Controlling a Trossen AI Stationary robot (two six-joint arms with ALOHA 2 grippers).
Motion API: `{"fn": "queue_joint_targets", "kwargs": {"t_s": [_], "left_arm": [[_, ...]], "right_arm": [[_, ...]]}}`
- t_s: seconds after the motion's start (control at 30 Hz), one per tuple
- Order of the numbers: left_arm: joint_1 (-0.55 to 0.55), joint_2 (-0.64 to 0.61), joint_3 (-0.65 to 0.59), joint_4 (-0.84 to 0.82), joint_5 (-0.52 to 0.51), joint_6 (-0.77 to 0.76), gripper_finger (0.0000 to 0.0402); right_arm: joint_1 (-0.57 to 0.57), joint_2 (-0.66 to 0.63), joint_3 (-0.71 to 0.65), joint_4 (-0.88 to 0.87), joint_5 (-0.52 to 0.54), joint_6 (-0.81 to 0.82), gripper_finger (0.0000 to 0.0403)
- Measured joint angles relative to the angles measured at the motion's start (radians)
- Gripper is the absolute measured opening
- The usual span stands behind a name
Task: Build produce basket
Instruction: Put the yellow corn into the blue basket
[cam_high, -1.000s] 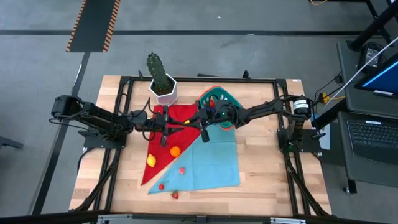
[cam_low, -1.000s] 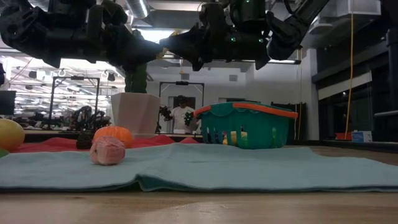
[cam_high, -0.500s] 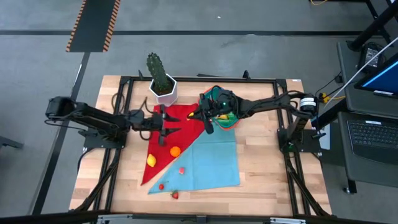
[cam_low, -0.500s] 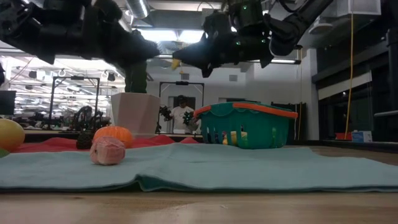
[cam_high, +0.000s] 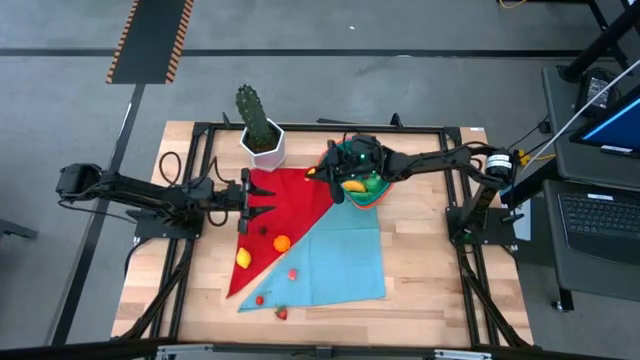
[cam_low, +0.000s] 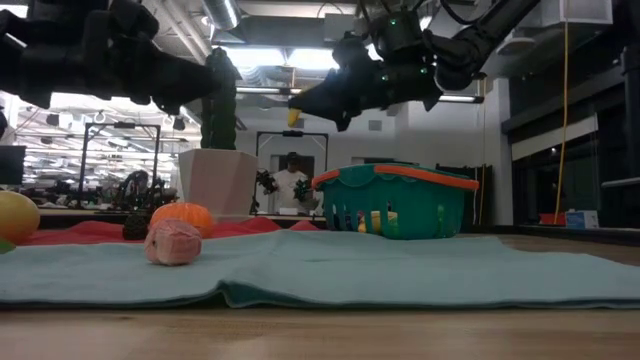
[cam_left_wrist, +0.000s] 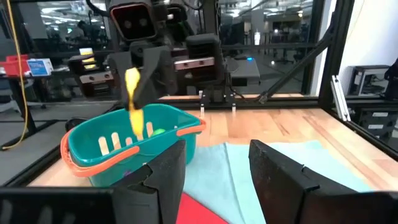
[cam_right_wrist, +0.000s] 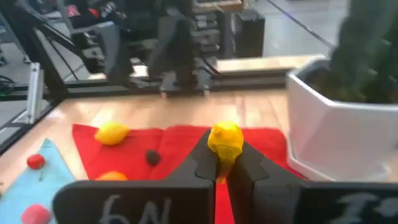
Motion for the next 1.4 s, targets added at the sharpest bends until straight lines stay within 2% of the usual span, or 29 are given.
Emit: {"fn": "queue_joint_targets", "kwargs": {"t_s": [0.13, 0.5, 0.7, 1.03, 1.4], "left_arm": [[0.000, -0.019, -0.004, -0.040, 0.000, 0.000, 0.0167], [0.000, -0.019, -0.004, -0.060, -0.001, -0.001, 0.0166], [0.000, -0.019, -0.004, -0.068, -0.001, -0.004, 0.0162], [0.000, -0.019, -0.004, -0.078, -0.001, -0.028, 0.0164], [0.000, -0.019, -0.004, -0.078, -0.002, -0.028, 0.0159]], "right_arm": [[-0.047, -0.035, 0.000, -0.074, 0.005, -0.006, 0.0017], [-0.078, -0.215, 0.000, -0.473, 0.212, -0.052, 0.0017], [-0.078, -0.272, 0.000, -0.655, 0.250, -0.025, 0.0017], [-0.077, -0.274, 0.000, -0.809, 0.357, 0.014, 0.0017], [-0.083, -0.274, 0.005, -0.880, 0.367, 0.019, 0.0017]]}}
